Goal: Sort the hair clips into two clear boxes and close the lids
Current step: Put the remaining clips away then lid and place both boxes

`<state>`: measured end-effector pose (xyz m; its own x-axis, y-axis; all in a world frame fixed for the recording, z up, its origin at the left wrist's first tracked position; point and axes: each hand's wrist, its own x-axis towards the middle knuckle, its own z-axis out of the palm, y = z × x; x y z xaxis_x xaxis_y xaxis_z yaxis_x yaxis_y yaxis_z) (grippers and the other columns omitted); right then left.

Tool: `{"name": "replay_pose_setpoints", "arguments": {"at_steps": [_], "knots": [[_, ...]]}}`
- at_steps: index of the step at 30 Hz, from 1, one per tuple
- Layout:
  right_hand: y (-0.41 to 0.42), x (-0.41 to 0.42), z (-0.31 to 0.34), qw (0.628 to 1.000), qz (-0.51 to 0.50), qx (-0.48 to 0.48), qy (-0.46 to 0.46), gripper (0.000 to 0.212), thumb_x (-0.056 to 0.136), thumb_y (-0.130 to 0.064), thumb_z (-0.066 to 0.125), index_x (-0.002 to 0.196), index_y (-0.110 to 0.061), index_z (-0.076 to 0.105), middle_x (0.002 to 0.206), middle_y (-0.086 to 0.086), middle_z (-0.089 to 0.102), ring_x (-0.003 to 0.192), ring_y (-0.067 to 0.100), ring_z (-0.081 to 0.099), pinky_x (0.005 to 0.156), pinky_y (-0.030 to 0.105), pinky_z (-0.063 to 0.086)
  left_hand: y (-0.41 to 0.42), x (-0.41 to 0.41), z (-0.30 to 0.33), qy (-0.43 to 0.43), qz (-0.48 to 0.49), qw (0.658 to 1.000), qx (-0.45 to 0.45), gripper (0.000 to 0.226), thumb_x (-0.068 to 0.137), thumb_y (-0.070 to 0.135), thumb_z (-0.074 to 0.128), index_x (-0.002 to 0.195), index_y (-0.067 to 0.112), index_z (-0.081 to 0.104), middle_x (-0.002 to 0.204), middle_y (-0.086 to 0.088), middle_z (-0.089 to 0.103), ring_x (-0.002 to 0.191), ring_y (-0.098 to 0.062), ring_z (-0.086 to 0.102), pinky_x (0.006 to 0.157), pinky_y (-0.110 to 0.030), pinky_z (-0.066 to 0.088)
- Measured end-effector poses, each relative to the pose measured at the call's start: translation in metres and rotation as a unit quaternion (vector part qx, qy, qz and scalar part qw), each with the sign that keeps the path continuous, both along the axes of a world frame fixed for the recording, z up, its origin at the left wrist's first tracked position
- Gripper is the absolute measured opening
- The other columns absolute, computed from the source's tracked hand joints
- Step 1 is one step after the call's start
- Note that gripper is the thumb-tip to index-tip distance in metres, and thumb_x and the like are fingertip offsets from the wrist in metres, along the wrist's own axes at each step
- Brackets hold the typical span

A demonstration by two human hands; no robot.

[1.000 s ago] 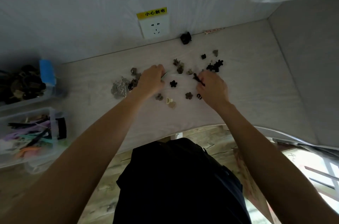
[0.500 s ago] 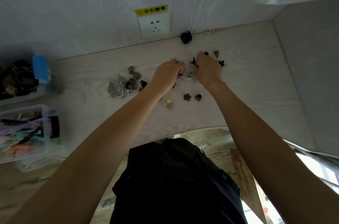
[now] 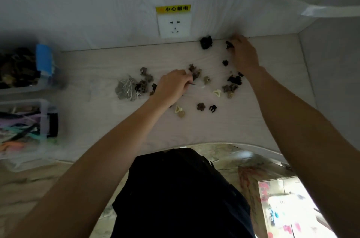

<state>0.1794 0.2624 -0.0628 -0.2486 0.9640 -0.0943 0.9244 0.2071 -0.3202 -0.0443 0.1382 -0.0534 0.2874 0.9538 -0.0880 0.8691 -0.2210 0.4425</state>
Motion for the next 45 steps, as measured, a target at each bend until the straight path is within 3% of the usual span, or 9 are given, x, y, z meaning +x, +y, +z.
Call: {"name": "replay_pose_setpoints", "arguments": {"at_steps": [6, 14, 18, 23, 28, 32, 36, 40, 45], "knots": [[-0.050, -0.023, -0.001, 0.995, 0.089, 0.028, -0.024, 0.027, 0.093, -0.011, 0.048, 0.116, -0.003, 0.061, 0.120, 0.019, 0.058, 0.103, 0.035, 0.055, 0.085, 0.039, 0.043, -0.001, 0.015, -0.002, -0.013, -0.030, 0.999, 0.022, 0.021, 0.090, 0.016, 0.056, 0.109, 0.012, 0.065, 0.112, -0.004, 0.064, 0.101, -0.023, 0.058, 0.081, -0.037, 0.050], [-0.074, -0.034, 0.001, 0.997, 0.065, 0.033, -0.033, 0.030, 0.090, -0.003, 0.047, 0.119, -0.003, 0.055, 0.109, 0.022, 0.060, 0.099, 0.035, 0.054, 0.075, 0.039, 0.043, 0.003, -0.007, 0.004, -0.016, -0.027, 0.999, 0.007, 0.027, 0.094, 0.019, 0.051, 0.116, 0.013, 0.064, 0.105, -0.008, 0.065, 0.096, -0.026, 0.060, 0.080, -0.037, 0.049], [-0.064, -0.042, 0.002, 0.993, 0.103, 0.014, -0.063, 0.021, 0.091, 0.000, 0.047, 0.108, 0.004, 0.058, 0.110, 0.026, 0.056, 0.101, 0.037, 0.051, 0.080, 0.043, 0.043, -0.012, -0.037, 0.014, -0.051, 0.045, 0.995, 0.067, 0.025, 0.093, 0.013, 0.052, 0.112, 0.005, 0.065, 0.104, -0.013, 0.065, 0.093, -0.029, 0.060, 0.079, -0.031, 0.045], [-0.071, -0.056, 0.010, 0.992, 0.113, 0.044, -0.046, 0.020, 0.087, 0.008, 0.046, 0.105, 0.008, 0.056, 0.105, 0.028, 0.059, 0.102, 0.037, 0.052, 0.083, 0.042, 0.040, -0.038, -0.069, 0.021, -0.051, 0.174, 0.982, 0.047, 0.026, 0.096, 0.022, 0.049, 0.114, 0.009, 0.061, 0.095, -0.010, 0.070, 0.082, -0.027, 0.064, 0.068, -0.030, 0.043], [-0.085, -0.085, 0.033, 0.995, 0.065, 0.057, -0.055, 0.022, 0.093, 0.005, 0.036, 0.110, 0.004, 0.049, 0.093, 0.025, 0.061, 0.083, 0.035, 0.056, 0.077, 0.038, 0.036, -0.069, -0.092, 0.036, -0.077, 0.220, 0.972, 0.011, 0.025, 0.098, 0.020, 0.044, 0.116, 0.010, 0.058, 0.095, -0.004, 0.070, 0.079, -0.023, 0.064, 0.070, -0.035, 0.049], [-0.109, -0.136, 0.053, 0.994, -0.012, -0.010, 0.104, 0.027, 0.101, -0.019, 0.030, 0.105, 0.002, 0.047, 0.089, 0.020, 0.061, 0.074, 0.033, 0.057, 0.064, 0.041, 0.044, -0.106, -0.127, 0.058, -0.072, 0.255, 0.962, 0.072, 0.027, 0.099, 0.018, 0.041, 0.118, 0.006, 0.055, 0.101, -0.009, 0.065, 0.083, -0.022, 0.060, 0.069, -0.026, 0.039], [-0.138, -0.203, 0.065, 0.933, -0.046, -0.176, 0.309, 0.026, 0.101, -0.026, 0.033, 0.086, -0.009, 0.045, 0.070, 0.004, 0.055, 0.059, 0.020, 0.050, 0.057, 0.036, 0.042, -0.145, -0.188, 0.085, -0.050, 0.277, 0.951, 0.131, 0.028, 0.098, 0.021, 0.040, 0.111, 0.003, 0.057, 0.094, -0.015, 0.063, 0.077, -0.027, 0.058, 0.066, -0.030, 0.041], [-0.163, -0.273, 0.076, 0.895, 0.001, -0.279, 0.349, 0.020, 0.098, -0.026, 0.039, 0.084, -0.015, 0.048, 0.066, -0.004, 0.050, 0.058, 0.012, 0.045, 0.058, 0.030, 0.038, -0.184, -0.256, 0.102, 0.036, 0.294, 0.943, 0.151, 0.027, 0.096, 0.022, 0.040, 0.104, 0.005, 0.059, 0.090, -0.016, 0.064, 0.077, -0.031, 0.059, 0.067, -0.035, 0.043], [-0.191, -0.350, 0.096, 0.890, 0.129, -0.285, 0.332, 0.019, 0.096, -0.024, 0.045, 0.092, -0.007, 0.051, 0.068, -0.004, 0.047, 0.058, 0.007, 0.044, 0.052, 0.010, 0.035, -0.217, -0.322, 0.086, 0.065, 0.301, 0.947, 0.094, 0.033, 0.095, 0.029, 0.040, 0.109, 0.009, 0.061, 0.102, -0.014, 0.062, 0.089, -0.030, 0.058, 0.074, -0.037, 0.047]]}}
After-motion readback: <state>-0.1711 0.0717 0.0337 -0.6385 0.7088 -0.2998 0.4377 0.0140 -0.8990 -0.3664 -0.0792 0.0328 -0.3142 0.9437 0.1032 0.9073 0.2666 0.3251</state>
